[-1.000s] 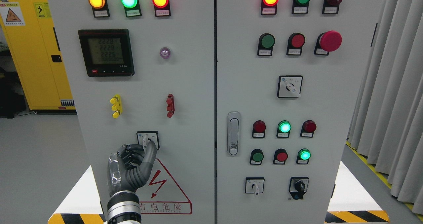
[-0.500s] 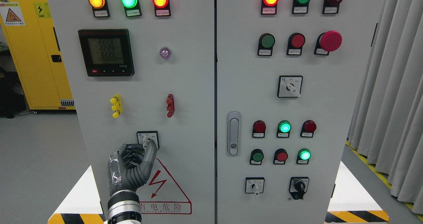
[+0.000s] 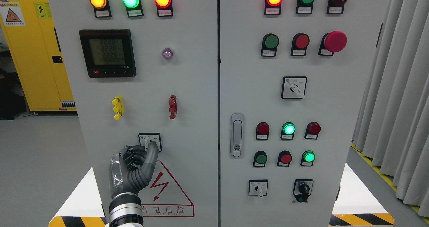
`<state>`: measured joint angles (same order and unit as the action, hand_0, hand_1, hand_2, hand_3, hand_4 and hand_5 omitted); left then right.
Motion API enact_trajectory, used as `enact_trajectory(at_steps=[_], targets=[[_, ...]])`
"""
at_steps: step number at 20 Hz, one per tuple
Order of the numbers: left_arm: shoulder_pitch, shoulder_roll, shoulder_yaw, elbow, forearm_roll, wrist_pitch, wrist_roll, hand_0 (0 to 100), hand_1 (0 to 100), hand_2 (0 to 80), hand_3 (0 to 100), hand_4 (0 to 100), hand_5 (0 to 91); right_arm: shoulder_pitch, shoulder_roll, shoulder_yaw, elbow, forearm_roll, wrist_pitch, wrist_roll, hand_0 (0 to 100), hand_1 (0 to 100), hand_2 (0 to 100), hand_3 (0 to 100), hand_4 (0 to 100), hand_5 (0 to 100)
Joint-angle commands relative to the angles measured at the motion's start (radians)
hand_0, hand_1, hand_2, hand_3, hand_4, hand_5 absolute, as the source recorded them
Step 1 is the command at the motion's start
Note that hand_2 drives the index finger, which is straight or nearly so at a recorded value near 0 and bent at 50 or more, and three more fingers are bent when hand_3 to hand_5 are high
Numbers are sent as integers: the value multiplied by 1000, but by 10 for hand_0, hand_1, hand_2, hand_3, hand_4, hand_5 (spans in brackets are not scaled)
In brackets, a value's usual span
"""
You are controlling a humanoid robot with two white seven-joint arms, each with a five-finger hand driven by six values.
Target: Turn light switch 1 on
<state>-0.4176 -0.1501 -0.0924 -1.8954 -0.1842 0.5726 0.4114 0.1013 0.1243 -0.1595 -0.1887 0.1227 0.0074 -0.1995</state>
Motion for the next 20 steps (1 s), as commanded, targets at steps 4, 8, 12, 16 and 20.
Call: enact_trajectory(at_steps=[4, 8, 12, 16, 20], targets=[[0, 0, 2, 1, 0, -4, -2, 384, 592, 595, 886, 837, 778, 0, 0, 0, 0, 0, 0, 0, 0, 500, 40, 0, 0, 0], [2, 0, 2, 3, 0, -4, -2, 405, 591, 598, 886, 837, 779, 0, 0, 0, 0, 0, 0, 0, 0, 500, 40, 0, 0, 0], [2, 0, 2, 3, 0, -2, -2, 419, 591, 613, 890, 838, 780, 0, 0, 0, 0, 0, 0, 0, 0, 500, 40, 0, 0, 0], [2, 0, 2, 9, 0, -2, -2, 426, 592, 618, 891, 839, 783, 0, 0, 0, 0, 0, 0, 0, 0, 500, 40, 0, 0, 0], [0, 0, 0, 10, 0, -2, -2, 432, 593, 622, 892, 839, 783, 0, 0, 0, 0, 0, 0, 0, 0, 500, 40, 0, 0, 0]])
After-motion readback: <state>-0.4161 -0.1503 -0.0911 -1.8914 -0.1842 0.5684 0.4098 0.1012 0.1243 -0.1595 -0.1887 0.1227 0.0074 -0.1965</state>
